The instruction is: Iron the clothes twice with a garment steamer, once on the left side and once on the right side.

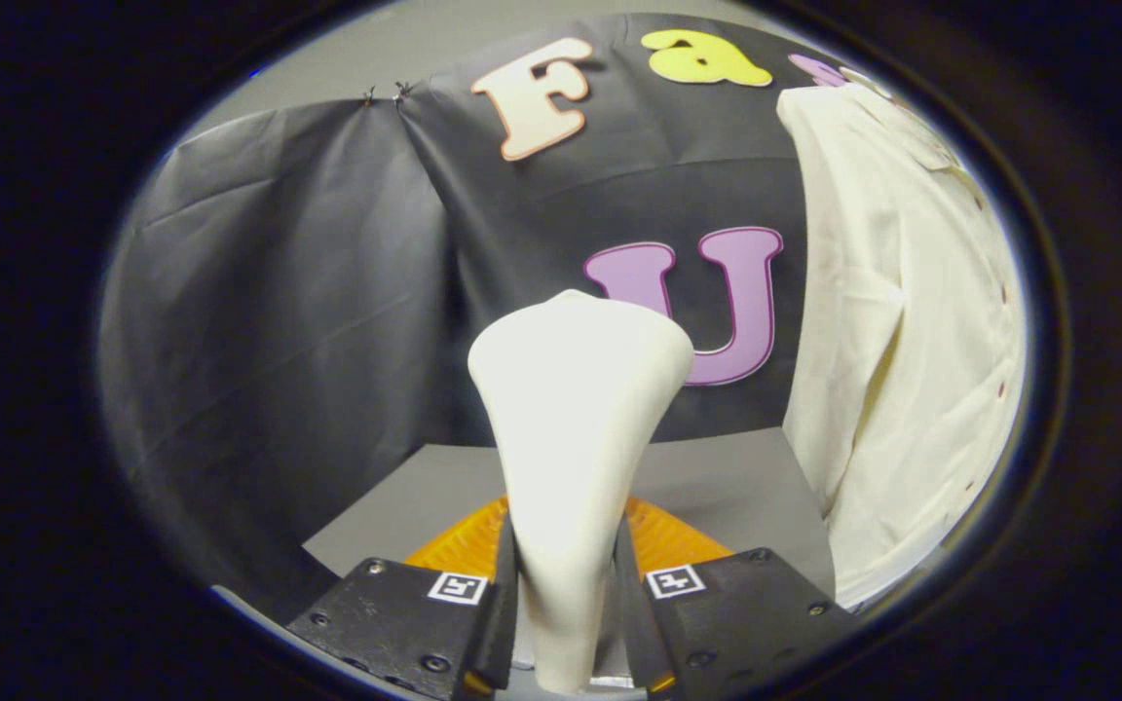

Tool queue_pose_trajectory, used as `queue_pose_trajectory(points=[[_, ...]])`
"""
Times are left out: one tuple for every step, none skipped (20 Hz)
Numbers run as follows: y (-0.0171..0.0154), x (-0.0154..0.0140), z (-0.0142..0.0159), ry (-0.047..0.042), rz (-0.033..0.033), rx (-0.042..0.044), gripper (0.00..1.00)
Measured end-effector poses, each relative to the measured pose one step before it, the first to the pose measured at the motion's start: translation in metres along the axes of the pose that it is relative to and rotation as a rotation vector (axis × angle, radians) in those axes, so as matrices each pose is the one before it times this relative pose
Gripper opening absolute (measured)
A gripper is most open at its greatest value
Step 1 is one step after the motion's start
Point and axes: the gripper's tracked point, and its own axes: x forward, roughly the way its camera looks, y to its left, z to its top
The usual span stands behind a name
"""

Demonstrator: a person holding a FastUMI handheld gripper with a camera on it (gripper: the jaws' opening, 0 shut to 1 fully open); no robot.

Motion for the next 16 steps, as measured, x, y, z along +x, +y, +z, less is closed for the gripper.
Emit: queue_pose_trajectory(points=[[-0.00303,-0.00622,0.00803,-0.03500,0.01230,-0.02825,0.45],[-0.00477,-0.00920,0.00998,-0.03517,-0.00949,-0.02708,0.45],[0.00103,-0.01521,0.00713,-0.01846,-0.00579,-0.01938,0.45],[-0.00303,-0.01248,0.00885,-0.01321,-0.01017,-0.00241,0.45],[-0.00749,-0.01413,0.00787,-0.01711,-0.01235,-0.01189,0.45],[-0.00712,-0.01173,0.00785,-0.01127,-0.00952,-0.00353,0.45],[-0.00660,-0.00812,0.00801,-0.01052,-0.00956,-0.00981,0.45],[-0.00876,-0.00784,0.01084,-0.01956,-0.02343,-0.01586,0.45],[-0.01098,-0.00568,0.00841,-0.00349,-0.02689,-0.00754,0.45],[-0.01005,-0.00611,0.00917,-0.00868,-0.02719,-0.01151,0.45],[-0.01093,-0.00778,0.00767,-0.00247,-0.02939,-0.00705,0.45],[-0.01091,-0.00586,0.00999,-0.01346,-0.02408,-0.00696,0.45],[-0.01012,-0.00663,0.00782,-0.01594,-0.02157,0.00308,0.45],[-0.01131,-0.00406,0.00812,-0.01662,-0.02273,0.00532,0.45],[-0.01204,-0.00032,0.00774,-0.01608,-0.02659,0.00853,0.45],[-0.01342,0.00071,0.00564,-0.01247,-0.03372,0.00575,0.45]])
